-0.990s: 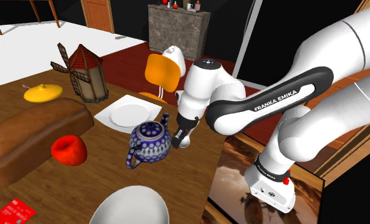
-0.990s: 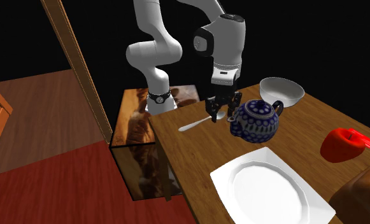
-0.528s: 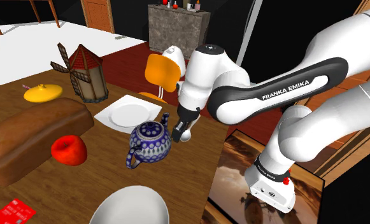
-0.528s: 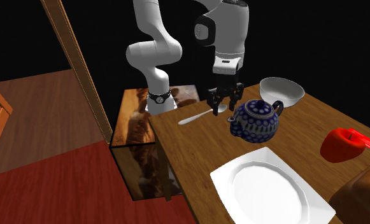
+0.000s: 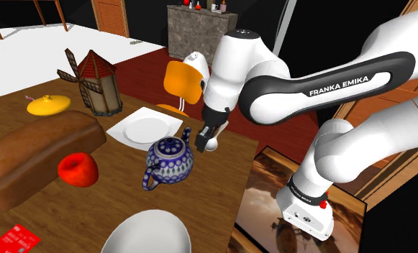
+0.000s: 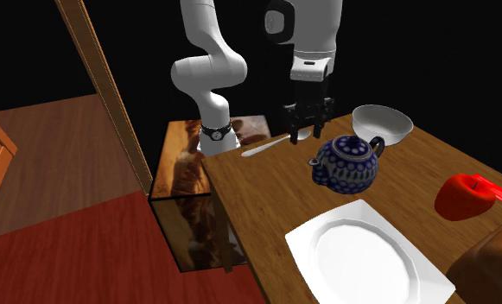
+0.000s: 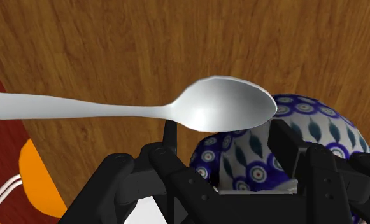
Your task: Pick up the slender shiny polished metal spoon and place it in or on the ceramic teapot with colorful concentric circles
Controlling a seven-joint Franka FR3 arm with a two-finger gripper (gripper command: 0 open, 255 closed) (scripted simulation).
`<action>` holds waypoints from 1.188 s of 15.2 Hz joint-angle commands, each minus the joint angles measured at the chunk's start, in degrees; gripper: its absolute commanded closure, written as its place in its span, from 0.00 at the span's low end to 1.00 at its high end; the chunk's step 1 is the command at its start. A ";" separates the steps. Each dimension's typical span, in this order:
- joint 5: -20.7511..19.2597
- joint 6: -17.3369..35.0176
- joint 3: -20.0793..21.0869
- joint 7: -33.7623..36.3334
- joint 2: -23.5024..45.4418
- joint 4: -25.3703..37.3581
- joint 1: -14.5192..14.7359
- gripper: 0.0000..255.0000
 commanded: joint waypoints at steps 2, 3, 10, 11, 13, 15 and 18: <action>-0.35 -2.66 -0.68 -0.20 -0.80 1.84 -0.11 1.00; -0.45 -3.52 -0.90 -0.25 -1.08 2.42 -0.13 1.00; -1.19 -9.35 -2.28 -0.51 -2.52 6.83 -0.34 1.00; -1.30 -10.16 -2.46 -0.54 -2.65 7.50 -0.38 1.00; -1.52 -11.75 -2.80 -0.59 -2.88 8.87 -0.47 1.00; -1.75 -13.32 -3.14 -0.63 -3.04 10.28 -0.57 1.00; -2.09 -15.64 -3.61 -0.68 -3.18 12.46 -0.74 1.00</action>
